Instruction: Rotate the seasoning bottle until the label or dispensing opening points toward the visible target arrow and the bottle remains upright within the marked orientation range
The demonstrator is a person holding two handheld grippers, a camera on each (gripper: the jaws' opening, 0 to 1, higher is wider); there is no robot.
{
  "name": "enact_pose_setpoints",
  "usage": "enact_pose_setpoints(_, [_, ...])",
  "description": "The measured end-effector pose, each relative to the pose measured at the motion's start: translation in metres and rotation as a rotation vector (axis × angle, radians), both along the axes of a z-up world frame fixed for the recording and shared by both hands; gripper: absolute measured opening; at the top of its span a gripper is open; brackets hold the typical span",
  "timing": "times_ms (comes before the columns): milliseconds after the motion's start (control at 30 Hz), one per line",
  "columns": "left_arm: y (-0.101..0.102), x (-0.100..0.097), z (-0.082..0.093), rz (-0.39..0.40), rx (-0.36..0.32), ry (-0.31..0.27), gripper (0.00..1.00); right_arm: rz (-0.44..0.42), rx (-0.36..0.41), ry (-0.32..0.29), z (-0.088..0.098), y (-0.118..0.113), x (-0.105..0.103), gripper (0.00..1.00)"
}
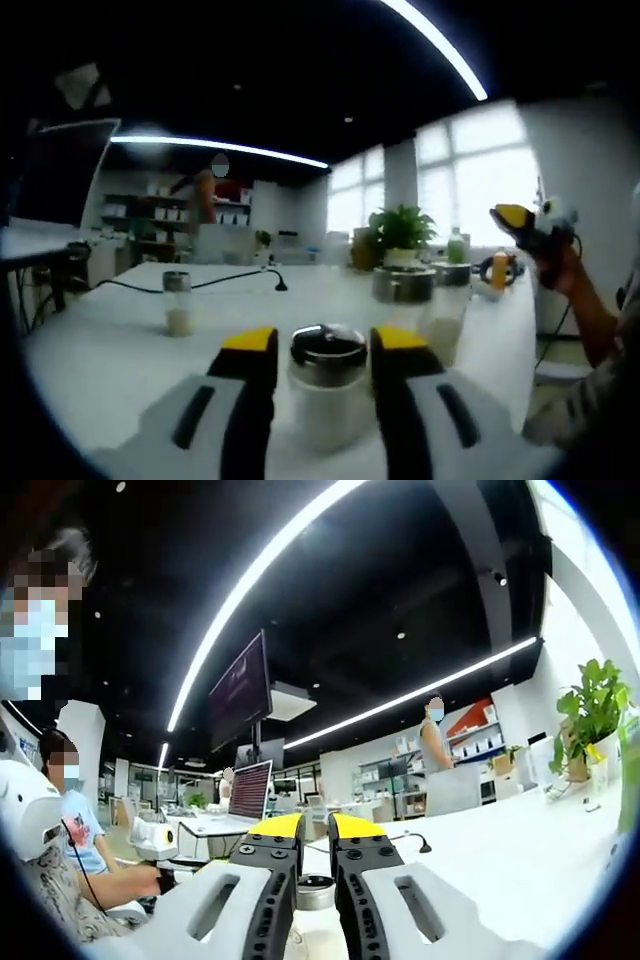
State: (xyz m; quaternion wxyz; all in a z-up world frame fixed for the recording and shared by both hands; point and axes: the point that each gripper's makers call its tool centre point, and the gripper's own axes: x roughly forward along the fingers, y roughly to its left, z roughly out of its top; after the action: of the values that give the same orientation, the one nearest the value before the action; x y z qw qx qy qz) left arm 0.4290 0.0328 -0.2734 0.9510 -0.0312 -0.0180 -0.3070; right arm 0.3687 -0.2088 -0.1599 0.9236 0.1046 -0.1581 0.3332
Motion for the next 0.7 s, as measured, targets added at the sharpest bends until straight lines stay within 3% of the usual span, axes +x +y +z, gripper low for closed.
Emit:
enact_pose_setpoints(100, [-0.002, 0.001, -0.003, -0.020, -0.011, 0.030, 0.34, -0.005, 0.004, 0.003, 0.000, -0.002, 0.001, 0.08])
enact_pose_setpoints(533, [0.002, 0.007, -0.004, -0.110, -0.019, 0.042, 0.33, -0.048, 0.015, 0.006, -0.001, -0.016, -0.003, 0.08])
enact_pose_setpoints(700, [0.002, 0.009, -0.004, -0.180, 0.021, 0.041, 0.33, -0.058, 0.014, 0.003, 0.001, -0.015, -0.005, 0.08])
